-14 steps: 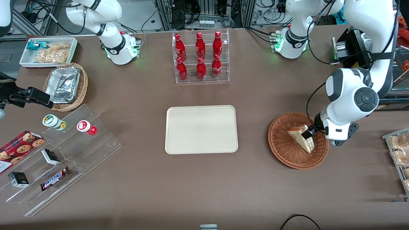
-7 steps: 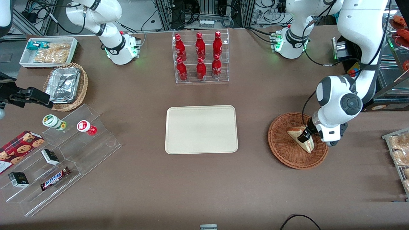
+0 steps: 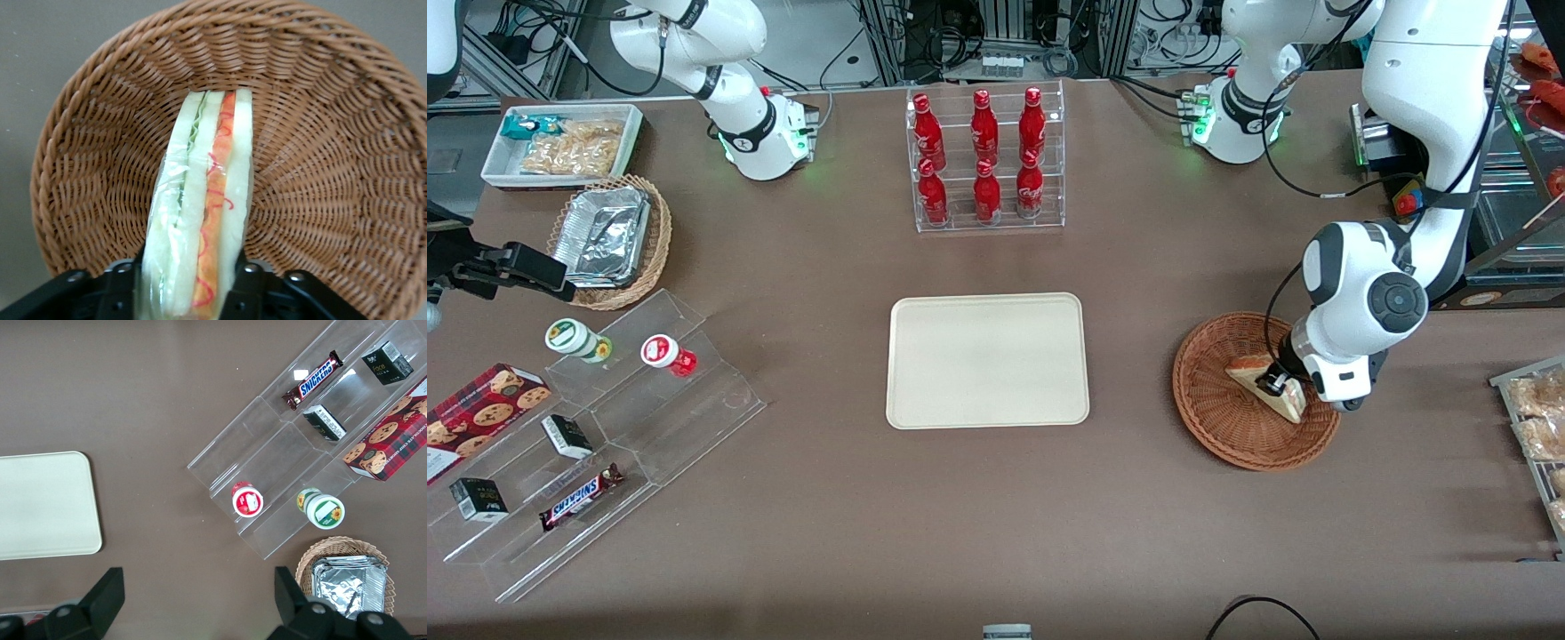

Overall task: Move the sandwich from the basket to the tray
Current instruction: 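Lift the sandwich and carry it over the cream tray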

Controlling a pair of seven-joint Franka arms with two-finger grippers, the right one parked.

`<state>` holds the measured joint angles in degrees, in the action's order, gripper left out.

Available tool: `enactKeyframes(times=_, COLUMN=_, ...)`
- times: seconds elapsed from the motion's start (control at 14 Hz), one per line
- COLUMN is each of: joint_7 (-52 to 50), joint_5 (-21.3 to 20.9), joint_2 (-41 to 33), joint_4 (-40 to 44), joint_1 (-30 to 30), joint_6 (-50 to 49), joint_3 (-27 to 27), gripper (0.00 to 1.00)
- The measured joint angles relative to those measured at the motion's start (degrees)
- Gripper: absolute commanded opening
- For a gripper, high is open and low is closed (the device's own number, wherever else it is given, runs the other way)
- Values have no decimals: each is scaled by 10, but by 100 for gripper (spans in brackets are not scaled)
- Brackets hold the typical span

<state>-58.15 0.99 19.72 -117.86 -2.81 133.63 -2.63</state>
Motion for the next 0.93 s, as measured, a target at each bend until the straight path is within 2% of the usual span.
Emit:
enactKeyframes(times=0.36, joint_7=0, joint_5=0, joint_2=-14, joint_4=106, joint_1=-24, joint_6=-165, joint_3=-6, gripper=5)
enactKeyframes(times=0.64, joint_7=32, joint_5=0, joint_2=-6, joint_4=127, joint_1=-132, joint_6=-182, joint_3=-10, gripper=6)
enactKeyframes(times=0.93, joint_7=59, joint_5=0, joint_2=57, joint_4=191, joint_1=-245, joint_6=-179, joint_3=-11, gripper=10)
